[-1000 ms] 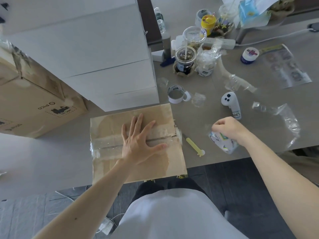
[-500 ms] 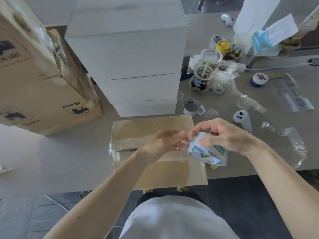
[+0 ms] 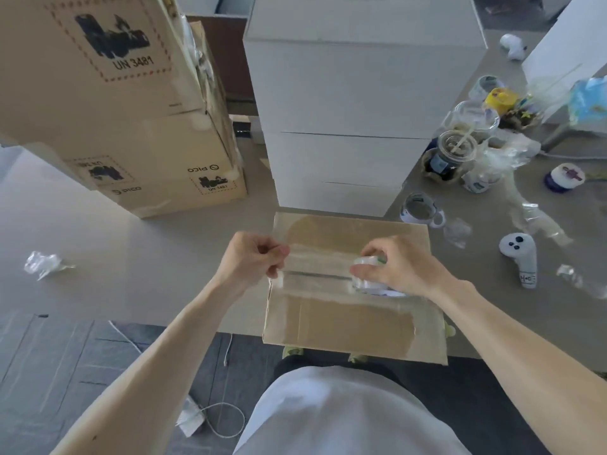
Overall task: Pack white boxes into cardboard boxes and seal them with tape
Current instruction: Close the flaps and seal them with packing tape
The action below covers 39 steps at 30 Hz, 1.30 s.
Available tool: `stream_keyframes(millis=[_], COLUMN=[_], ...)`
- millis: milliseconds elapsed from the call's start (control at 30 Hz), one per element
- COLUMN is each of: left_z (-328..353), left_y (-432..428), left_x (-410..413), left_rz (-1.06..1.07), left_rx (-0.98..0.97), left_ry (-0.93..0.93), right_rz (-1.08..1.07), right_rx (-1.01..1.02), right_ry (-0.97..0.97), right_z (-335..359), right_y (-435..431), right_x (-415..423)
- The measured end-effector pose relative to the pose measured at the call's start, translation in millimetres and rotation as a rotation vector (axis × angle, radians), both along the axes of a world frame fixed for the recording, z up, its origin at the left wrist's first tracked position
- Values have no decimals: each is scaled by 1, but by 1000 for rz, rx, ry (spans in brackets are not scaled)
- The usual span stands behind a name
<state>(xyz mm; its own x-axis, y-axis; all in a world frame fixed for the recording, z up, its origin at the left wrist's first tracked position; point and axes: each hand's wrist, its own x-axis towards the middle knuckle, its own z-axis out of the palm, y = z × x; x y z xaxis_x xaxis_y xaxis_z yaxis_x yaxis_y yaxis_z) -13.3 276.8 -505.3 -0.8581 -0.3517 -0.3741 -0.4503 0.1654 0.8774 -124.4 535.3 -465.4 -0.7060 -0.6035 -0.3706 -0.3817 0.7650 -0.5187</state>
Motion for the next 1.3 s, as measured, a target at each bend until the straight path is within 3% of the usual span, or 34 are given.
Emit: stream_keyframes(millis=[233, 467, 633, 733, 833, 867, 933, 1000, 1033, 1167, 1300], left_z=[-39, -68, -84, -89, -98, -97, -85, -67, -61, -64, -73], left_y=[-42, -41, -12, -10, -20, -19, -8, 14, 25, 45, 42], left_x=[28, 31, 21, 22, 38, 40, 32, 19, 14, 14, 11], left_rz=[167, 205, 278, 334, 279, 301, 349, 215, 109, 45, 63], left_rx=[-2, 59, 240, 329, 125, 61, 144, 213, 148, -149, -197], left_ry=[-110, -169, -201, -322, -477, -412, -201, -83, -48, -47, -78], right_rz=[40, 58, 45, 51, 44, 46, 49, 73, 91, 162, 151], right_rx=[-159, -147, -127, -134, -143, -149, -163, -171, -179, -244, -223], right_ry=[89, 130, 152, 169, 177, 180, 189, 184, 151, -287, -321], right_z=[-22, -23, -26, -29, -32, -32, -33, -32, -30, -27, -28], right_y=[-41, -63, -66, -66, -66, -66, -66, -67, -65, -30, -13], right_x=[8, 14, 17, 19, 18, 19, 19, 18, 16, -2, -5])
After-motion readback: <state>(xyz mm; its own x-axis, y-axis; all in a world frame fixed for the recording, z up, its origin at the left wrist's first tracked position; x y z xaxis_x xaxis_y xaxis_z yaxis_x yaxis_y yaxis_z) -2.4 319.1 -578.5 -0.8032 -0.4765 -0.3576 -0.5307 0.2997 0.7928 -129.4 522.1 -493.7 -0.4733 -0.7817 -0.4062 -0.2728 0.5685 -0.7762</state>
